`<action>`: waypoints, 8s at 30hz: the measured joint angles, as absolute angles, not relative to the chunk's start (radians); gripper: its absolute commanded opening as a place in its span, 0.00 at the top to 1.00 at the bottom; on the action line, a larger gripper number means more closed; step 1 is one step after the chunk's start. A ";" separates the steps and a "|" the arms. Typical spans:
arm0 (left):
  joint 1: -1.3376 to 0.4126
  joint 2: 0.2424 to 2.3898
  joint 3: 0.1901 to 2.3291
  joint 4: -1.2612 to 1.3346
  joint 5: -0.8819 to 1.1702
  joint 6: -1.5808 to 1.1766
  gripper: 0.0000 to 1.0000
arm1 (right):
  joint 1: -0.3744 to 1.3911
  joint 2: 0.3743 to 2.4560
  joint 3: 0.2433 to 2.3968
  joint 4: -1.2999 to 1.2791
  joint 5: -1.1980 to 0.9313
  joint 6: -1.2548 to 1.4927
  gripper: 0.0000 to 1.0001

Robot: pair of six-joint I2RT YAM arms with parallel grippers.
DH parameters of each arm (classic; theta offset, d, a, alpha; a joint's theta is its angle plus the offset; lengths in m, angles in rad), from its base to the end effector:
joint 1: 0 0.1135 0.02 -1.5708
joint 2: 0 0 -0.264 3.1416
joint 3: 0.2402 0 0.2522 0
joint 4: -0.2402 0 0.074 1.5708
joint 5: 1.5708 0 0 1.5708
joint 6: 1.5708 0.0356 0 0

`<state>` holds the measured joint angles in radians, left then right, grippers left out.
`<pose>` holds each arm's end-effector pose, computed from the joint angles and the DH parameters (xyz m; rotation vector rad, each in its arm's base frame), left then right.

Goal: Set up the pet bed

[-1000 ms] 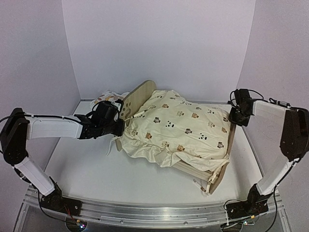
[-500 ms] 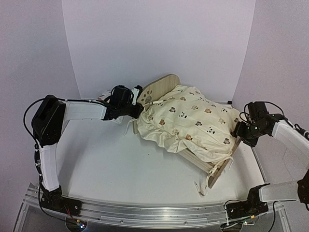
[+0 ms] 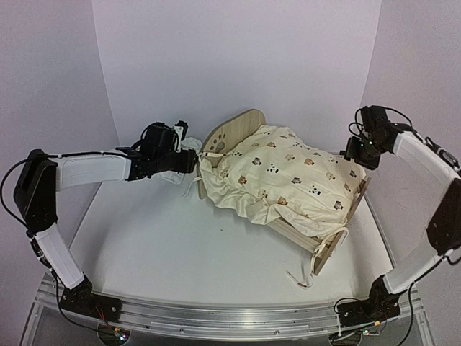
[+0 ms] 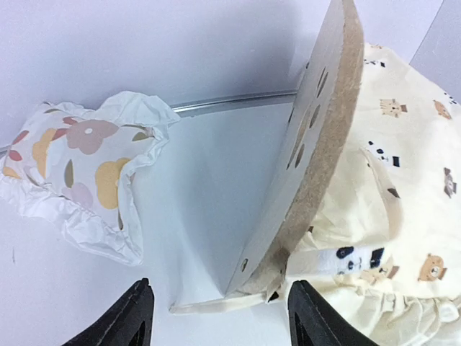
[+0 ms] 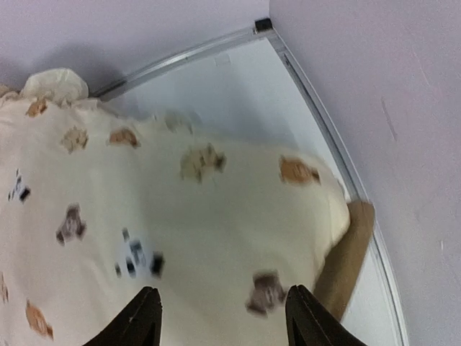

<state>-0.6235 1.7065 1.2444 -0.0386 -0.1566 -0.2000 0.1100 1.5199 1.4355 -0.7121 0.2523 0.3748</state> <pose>0.3259 -0.2276 0.2672 0.3427 2.0545 -0.3440 0.3305 0.0276 0.3387 0.4276 2.2967 -0.0589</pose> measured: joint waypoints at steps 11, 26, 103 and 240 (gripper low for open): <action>-0.835 1.483 1.142 -0.196 -0.205 -0.302 0.50 | 0.048 2.153 1.996 -0.650 0.327 0.218 0.58; -0.887 1.710 1.032 -0.066 -0.110 -0.391 0.53 | 0.025 2.429 2.278 -0.919 0.282 0.125 0.61; -0.522 2.126 1.442 -0.078 -0.074 -0.428 0.46 | 0.323 1.982 1.579 -0.911 -0.103 0.455 0.59; -0.883 2.350 2.128 -0.227 -0.137 -0.127 0.55 | 0.321 1.161 1.135 -0.761 0.157 0.423 0.02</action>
